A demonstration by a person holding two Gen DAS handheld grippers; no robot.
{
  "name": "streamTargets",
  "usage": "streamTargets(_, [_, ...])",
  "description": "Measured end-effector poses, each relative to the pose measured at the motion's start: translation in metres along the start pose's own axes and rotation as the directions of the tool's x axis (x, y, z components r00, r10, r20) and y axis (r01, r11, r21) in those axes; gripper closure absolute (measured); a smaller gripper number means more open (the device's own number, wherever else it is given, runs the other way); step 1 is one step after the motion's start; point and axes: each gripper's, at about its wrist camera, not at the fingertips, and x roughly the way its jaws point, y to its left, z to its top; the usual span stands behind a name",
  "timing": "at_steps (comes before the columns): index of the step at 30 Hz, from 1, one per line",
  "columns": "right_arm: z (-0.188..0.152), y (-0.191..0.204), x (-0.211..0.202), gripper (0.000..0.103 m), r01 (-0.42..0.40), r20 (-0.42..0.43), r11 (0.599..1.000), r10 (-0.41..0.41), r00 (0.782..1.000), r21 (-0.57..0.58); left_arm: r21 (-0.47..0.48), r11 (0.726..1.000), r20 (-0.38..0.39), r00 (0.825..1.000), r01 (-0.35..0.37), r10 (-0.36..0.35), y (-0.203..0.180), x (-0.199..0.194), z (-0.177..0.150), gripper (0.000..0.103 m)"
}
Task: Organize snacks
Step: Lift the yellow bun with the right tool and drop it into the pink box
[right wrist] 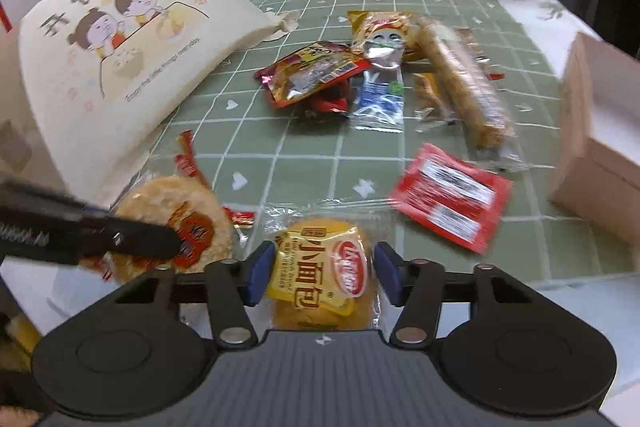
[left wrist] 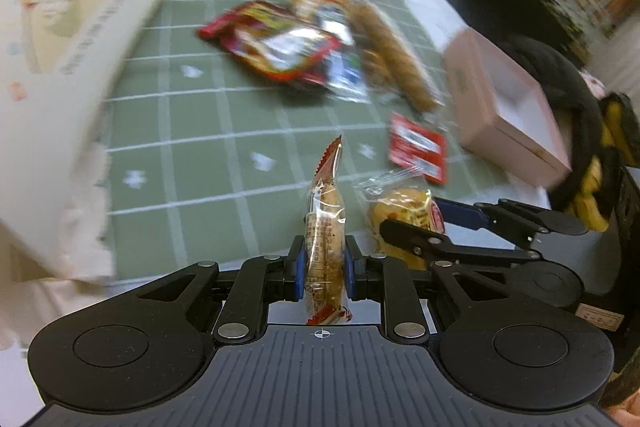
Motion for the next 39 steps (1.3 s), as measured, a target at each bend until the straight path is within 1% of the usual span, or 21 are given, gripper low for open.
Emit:
streamTargets(3, [-0.014, -0.02, -0.032, 0.053, 0.035, 0.016, 0.999, -0.036, 0.999, 0.042, 0.058, 0.995, -0.037, 0.996, 0.079, -0.077, -0.021, 0.008, -0.001, 0.08])
streamTargets(6, [-0.025, -0.046, -0.063, 0.055, 0.076, 0.043, 0.987, -0.083, 0.996, 0.139, 0.123, 0.978, -0.075, 0.984, 0.17, -0.161, -0.05, 0.015, 0.002, 0.08])
streamTargets(9, [-0.028, -0.07, -0.101, 0.055, 0.112, 0.102, 0.964, -0.14, 0.985, 0.239, 0.166, 0.941, -0.083, 0.955, 0.296, -0.285, -0.08, 0.01, 0.017, 0.08])
streamTargets(11, [-0.023, -0.082, -0.132, 0.055, 0.127, 0.166, 0.949, -0.18, 0.97, 0.288, 0.216, 0.907, -0.059, 0.932, 0.362, -0.358, -0.102, -0.001, 0.039, 0.08])
streamTargets(13, [-0.013, -0.089, -0.162, 0.055, 0.157, 0.237, 0.942, -0.233, 0.943, 0.298, 0.306, 0.866, -0.001, 0.91, 0.396, -0.415, -0.127, -0.019, 0.071, 0.08])
streamTargets(15, [0.004, -0.095, -0.195, 0.055, 0.206, 0.326, 0.933, -0.301, 0.896, 0.294, 0.366, 0.838, 0.054, 0.89, 0.404, -0.453, -0.146, -0.032, 0.1, 0.08])
streamTargets(18, [0.03, -0.109, -0.233, 0.055, 0.262, 0.414, 0.913, -0.38, 0.827, 0.314, 0.42, 0.812, 0.129, 0.859, 0.405, -0.495, -0.178, -0.035, 0.145, 0.08])
streamTargets(19, [0.038, -0.114, -0.242, 0.055, 0.28, 0.433, 0.905, -0.402, 0.807, 0.32, 0.424, 0.809, 0.136, 0.854, 0.408, -0.502, -0.19, -0.027, 0.161, 0.08])
streamTargets(21, [0.053, -0.123, -0.251, 0.055, 0.328, 0.456, 0.888, -0.449, 0.768, 0.321, 0.403, 0.811, 0.11, 0.858, 0.424, -0.503, -0.208, -0.004, 0.183, 0.08])
streamTargets(23, [0.067, -0.135, -0.25, 0.055, 0.366, 0.448, 0.869, -0.488, 0.749, 0.334, 0.346, 0.817, 0.048, 0.861, 0.461, -0.506, -0.221, 0.035, 0.202, 0.08])
streamTargets(25, [0.076, -0.15, -0.243, 0.055, 0.369, 0.425, 0.858, -0.501, 0.754, 0.357, 0.297, 0.812, -0.065, 0.859, 0.502, -0.507, -0.228, 0.091, 0.213, 0.08])
streamTargets(26, [0.079, -0.16, -0.238, 0.055, 0.365, 0.408, 0.853, -0.504, 0.761, 0.372, 0.273, 0.826, -0.104, 0.868, 0.494, -0.485, -0.226, 0.117, 0.215, 0.08])
streamTargets(27, [0.082, -0.167, -0.23, 0.055, 0.364, 0.387, 0.847, -0.508, 0.77, 0.388, 0.265, 0.845, -0.112, 0.885, 0.464, -0.451, -0.22, 0.137, 0.215, 0.08])
streamTargets(28, [0.083, -0.175, -0.22, 0.055, 0.363, 0.361, 0.839, -0.511, 0.78, 0.404, 0.277, 0.861, -0.092, 0.904, 0.426, -0.418, -0.214, 0.151, 0.212, 0.08])
streamTargets(29, [0.082, -0.186, -0.212, 0.055, 0.361, 0.329, 0.831, -0.512, 0.793, 0.424, 0.286, 0.866, -0.072, 0.91, 0.411, -0.408, -0.209, 0.157, 0.212, 0.08])
streamTargets(33, [0.088, -0.227, -0.162, 0.055, 0.34, 0.193, 0.803, -0.48, 0.856, 0.489, 0.229, 0.88, -0.003, 0.904, 0.417, -0.427, -0.176, 0.141, 0.212, 0.08])
streamTargets(35, [0.091, -0.242, -0.135, 0.055, 0.337, 0.138, 0.785, -0.466, 0.874, 0.52, 0.21, 0.901, 0.048, 0.917, 0.379, -0.397, -0.154, 0.13, 0.214, 0.08])
streamTargets(36, [0.093, -0.252, -0.12, 0.054, 0.316, 0.126, 0.781, -0.445, 0.886, 0.539, 0.183, 0.918, 0.074, 0.926, 0.353, -0.371, -0.138, 0.124, 0.211, 0.08])
streamTargets(37, [0.094, -0.257, -0.108, 0.051, 0.292, 0.127, 0.782, -0.424, 0.897, 0.551, 0.151, 0.93, 0.092, 0.932, 0.336, -0.352, -0.123, 0.123, 0.211, 0.08])
streamTargets(38, [0.098, -0.263, -0.096, 0.035, 0.287, 0.112, 0.773, -0.417, 0.902, 0.566, 0.105, 0.942, 0.111, 0.938, 0.318, -0.329, -0.104, 0.12, 0.208, 0.08])
streamTargets(39, [0.099, -0.265, -0.086, 0.024, 0.303, 0.091, 0.756, -0.43, 0.898, 0.58, 0.069, 0.951, 0.12, 0.943, 0.303, -0.309, -0.092, 0.116, 0.206, 0.08])
